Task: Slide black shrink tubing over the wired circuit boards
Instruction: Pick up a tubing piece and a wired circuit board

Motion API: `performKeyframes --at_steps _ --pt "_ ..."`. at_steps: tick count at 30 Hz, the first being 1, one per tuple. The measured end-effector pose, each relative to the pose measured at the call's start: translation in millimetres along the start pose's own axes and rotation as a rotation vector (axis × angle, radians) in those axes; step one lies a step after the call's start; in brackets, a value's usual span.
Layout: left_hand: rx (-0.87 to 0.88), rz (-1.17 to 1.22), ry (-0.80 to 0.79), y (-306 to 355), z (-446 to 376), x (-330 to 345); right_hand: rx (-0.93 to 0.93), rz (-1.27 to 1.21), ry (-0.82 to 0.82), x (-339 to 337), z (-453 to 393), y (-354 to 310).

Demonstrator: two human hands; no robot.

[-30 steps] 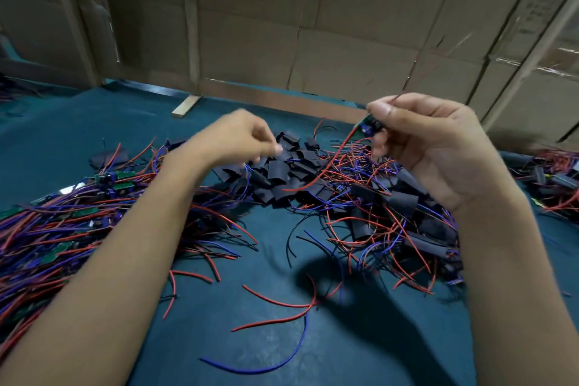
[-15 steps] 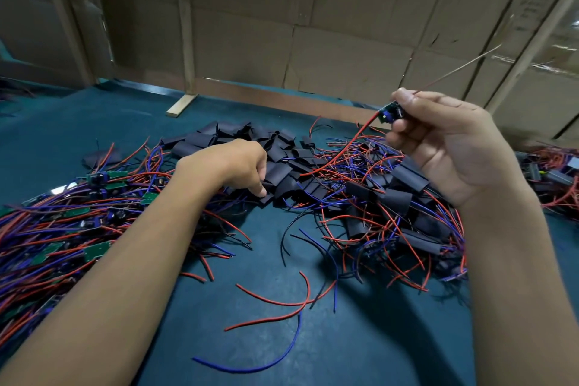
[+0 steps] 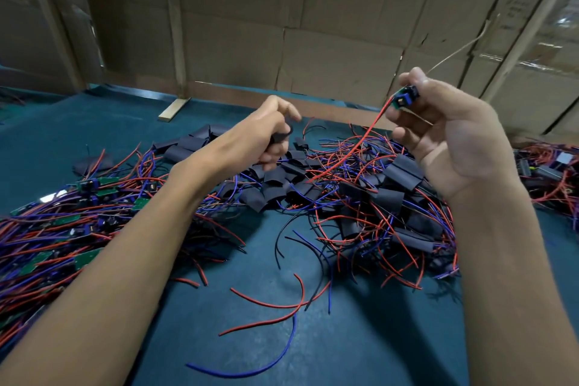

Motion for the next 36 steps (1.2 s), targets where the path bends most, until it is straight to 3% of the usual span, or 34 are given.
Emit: performKeyframes --at_steps 5,10,12,17,23,27,32,36 --pt "-0.051 0.075 -0.107 -2 -2 23 -0.001 -0.048 0.080 -7 -1 -5" --pt "0.085 -0.363 -0.141 1 7 35 0.004 -0.083 0.176 -21 -4 -8" --pt "0.121 -0.398 -0.138 1 9 38 0.005 -0.099 0.212 -26 -5 -9" --pt "-0.031 -0.312 -0.181 -8 9 46 0.006 -0.117 0.231 -30 -5 -11" --pt "0.239 -0.643 -0.172 1 9 51 -0.011 -0.130 0.253 -35 -6 -10" --pt "0.339 -0.490 -0.147 11 14 54 -0.018 -0.119 0.269 -38 -7 -8" --pt "0.320 -0.261 -0.183 17 20 55 -0.022 -0.123 0.289 -42 -9 -8" --pt "0.279 -0.207 -0.241 17 21 59 -0.012 -0.107 0.290 -43 -11 -6"
Point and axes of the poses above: each hand's wrist, its own z-axis away from the middle knuckle, its own x-axis out of the palm, y = z × x, the point moved 5 cm from there along -z, towards the middle knuckle, and after that the axes turned 6 degrees about y, right-handed, at the moved point
